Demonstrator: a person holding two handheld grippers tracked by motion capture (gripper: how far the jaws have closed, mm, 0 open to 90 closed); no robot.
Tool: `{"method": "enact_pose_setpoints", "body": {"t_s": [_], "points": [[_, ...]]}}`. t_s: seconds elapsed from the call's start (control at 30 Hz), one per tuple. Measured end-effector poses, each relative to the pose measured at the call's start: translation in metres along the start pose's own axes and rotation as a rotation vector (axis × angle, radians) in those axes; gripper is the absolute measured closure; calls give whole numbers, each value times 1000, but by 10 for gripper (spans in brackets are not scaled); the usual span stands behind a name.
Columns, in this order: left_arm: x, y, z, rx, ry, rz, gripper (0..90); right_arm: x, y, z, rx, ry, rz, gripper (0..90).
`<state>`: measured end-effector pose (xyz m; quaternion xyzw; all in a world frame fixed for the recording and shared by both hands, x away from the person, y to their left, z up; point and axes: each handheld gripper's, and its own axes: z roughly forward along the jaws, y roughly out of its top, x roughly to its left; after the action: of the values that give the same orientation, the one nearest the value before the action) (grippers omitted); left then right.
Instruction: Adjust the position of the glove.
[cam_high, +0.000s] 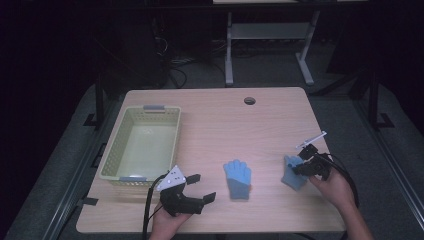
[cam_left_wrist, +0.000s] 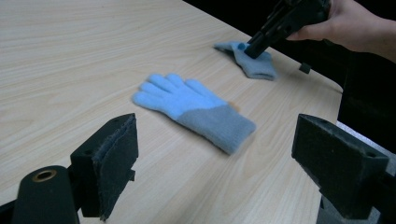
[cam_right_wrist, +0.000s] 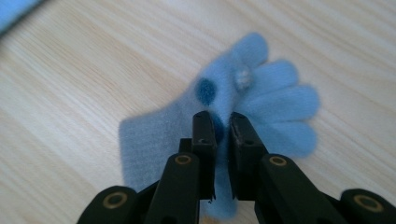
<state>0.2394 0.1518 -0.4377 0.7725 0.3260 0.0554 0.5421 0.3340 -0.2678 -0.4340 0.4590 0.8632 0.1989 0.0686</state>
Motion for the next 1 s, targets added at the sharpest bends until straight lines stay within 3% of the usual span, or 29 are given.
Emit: {"method": "enact_pose_setpoints", "body": {"t_s": [0.3, 0.5, 1.0], "points": [[-1, 0, 1, -5, 0, 2, 141, 5, 4, -23, -47, -18, -30, 824], [1, 0, 1, 1, -1, -7, 141, 17, 14, -37, -77, -29, -86, 824], [1, 1, -1, -5, 4, -4, 141, 50, 47, -64, -139, 12, -214, 821]]}}
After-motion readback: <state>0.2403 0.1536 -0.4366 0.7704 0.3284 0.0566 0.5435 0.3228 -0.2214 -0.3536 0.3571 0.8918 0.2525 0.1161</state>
